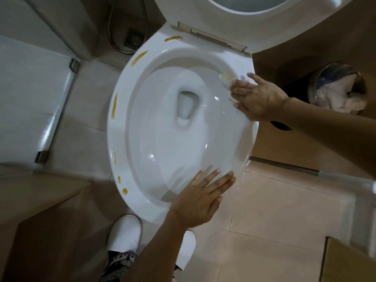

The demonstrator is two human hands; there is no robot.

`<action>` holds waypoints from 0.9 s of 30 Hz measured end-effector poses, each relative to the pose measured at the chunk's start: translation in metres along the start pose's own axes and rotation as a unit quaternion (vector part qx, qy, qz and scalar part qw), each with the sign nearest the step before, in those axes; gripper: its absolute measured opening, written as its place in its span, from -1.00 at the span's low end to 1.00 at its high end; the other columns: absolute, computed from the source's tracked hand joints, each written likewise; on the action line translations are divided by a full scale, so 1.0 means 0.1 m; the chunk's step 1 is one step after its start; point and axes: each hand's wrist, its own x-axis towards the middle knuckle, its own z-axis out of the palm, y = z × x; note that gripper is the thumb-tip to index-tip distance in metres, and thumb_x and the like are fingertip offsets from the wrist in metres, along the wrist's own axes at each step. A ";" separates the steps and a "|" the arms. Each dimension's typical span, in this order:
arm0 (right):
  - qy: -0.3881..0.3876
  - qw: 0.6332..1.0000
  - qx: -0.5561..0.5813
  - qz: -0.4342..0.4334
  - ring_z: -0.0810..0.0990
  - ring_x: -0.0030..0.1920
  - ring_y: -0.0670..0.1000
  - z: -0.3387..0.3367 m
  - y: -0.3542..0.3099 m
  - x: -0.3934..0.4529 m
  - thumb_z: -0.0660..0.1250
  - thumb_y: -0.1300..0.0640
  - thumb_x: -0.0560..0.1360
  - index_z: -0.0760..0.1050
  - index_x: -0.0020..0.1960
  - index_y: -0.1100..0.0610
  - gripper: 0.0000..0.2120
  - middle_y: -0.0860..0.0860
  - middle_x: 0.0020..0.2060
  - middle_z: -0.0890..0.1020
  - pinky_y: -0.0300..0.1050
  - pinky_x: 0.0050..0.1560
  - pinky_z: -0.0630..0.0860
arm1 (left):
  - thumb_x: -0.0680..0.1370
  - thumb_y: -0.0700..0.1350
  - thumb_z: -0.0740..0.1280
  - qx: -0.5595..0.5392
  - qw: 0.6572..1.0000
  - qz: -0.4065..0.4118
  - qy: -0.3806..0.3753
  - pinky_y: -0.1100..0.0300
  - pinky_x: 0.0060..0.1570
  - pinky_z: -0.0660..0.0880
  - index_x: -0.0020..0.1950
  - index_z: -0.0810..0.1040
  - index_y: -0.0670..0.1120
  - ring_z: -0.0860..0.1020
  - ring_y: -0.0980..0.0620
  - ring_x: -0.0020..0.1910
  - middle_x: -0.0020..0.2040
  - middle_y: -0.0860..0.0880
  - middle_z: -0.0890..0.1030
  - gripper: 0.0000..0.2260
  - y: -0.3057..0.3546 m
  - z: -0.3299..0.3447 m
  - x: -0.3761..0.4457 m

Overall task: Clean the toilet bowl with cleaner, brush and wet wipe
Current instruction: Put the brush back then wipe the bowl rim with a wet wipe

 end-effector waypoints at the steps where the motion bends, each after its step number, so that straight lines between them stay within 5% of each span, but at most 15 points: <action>1: -0.005 1.000 0.005 -0.003 -0.10 0.56 -0.02 0.01 -0.01 -0.03 -0.53 -0.15 0.43 0.09 0.56 0.09 -0.17 0.00 0.56 0.06 0.06 0.49 -0.25 | 0.66 -0.01 0.00 -0.002 1.000 0.004 0.001 -0.03 0.48 -0.09 0.57 -0.01 0.03 -0.05 0.05 0.54 0.56 0.10 0.00 -0.53 -0.01 -0.01 0.00; 5: -0.009 1.000 0.004 0.013 -0.04 0.56 -0.04 -0.02 0.02 0.01 -0.41 -0.10 0.54 0.18 0.53 0.08 -0.29 -0.01 0.55 0.12 0.10 0.50 -0.19 | 0.67 -0.01 -0.03 0.014 1.000 0.010 -0.002 -0.01 0.48 -0.07 0.57 -0.01 0.00 -0.03 0.04 0.54 0.57 0.07 0.00 -0.53 0.02 -0.01 -0.02; 7: -0.016 0.999 -0.014 0.025 -0.11 0.56 -0.05 -0.07 0.02 0.06 -0.22 -0.05 0.65 0.09 0.56 0.09 -0.47 -0.01 0.56 0.03 0.09 0.50 -0.21 | 0.67 0.00 -0.05 0.028 1.000 0.007 -0.003 0.01 0.49 -0.06 0.57 -0.01 -0.02 -0.02 0.03 0.54 0.57 0.05 0.01 -0.54 0.02 0.00 -0.03; 11: -0.021 0.999 -0.032 0.038 -0.16 0.56 -0.01 -0.04 -0.05 0.05 -0.15 -0.01 0.66 -0.05 0.57 0.14 -0.48 0.05 0.57 -0.09 0.06 0.51 -0.19 | 0.67 0.02 -0.08 0.043 0.999 -0.002 0.001 -0.01 0.48 -0.05 0.57 0.02 -0.03 0.01 0.03 0.54 0.56 0.04 0.04 -0.54 0.02 0.00 -0.06; 17: 0.019 0.998 0.040 0.050 0.10 0.54 0.11 0.08 -0.25 -0.18 -0.06 0.06 0.65 0.22 0.49 0.28 -0.51 0.18 0.51 0.21 0.07 0.51 -0.05 | 0.67 0.03 -0.13 0.083 0.996 -0.012 -0.005 -0.07 0.49 0.03 0.57 0.03 -0.04 0.05 0.02 0.53 0.56 0.02 0.06 -0.54 -0.06 -0.01 -0.47; 21: 0.056 0.990 0.120 0.046 0.46 0.34 0.16 0.13 -0.48 -0.44 -0.13 -0.01 0.56 0.55 0.23 0.28 -0.41 0.19 0.25 0.55 0.19 0.40 0.25 | 0.65 0.02 -0.02 0.108 0.994 -0.018 0.009 -0.09 0.44 0.02 0.55 0.13 -0.05 0.10 0.03 0.52 0.54 0.03 0.15 -0.54 -0.18 -0.11 -0.81; 27: 0.065 0.989 0.132 0.019 0.53 0.28 0.13 0.11 -0.47 -0.53 -0.09 -0.01 0.56 0.55 0.24 0.23 -0.44 0.15 0.24 0.58 0.21 0.36 0.30 | 0.65 0.05 -0.07 0.115 0.983 -0.134 0.041 -0.13 0.43 0.04 0.55 0.13 -0.04 0.07 0.02 0.52 0.55 0.01 0.14 -0.54 -0.08 -0.09 -1.01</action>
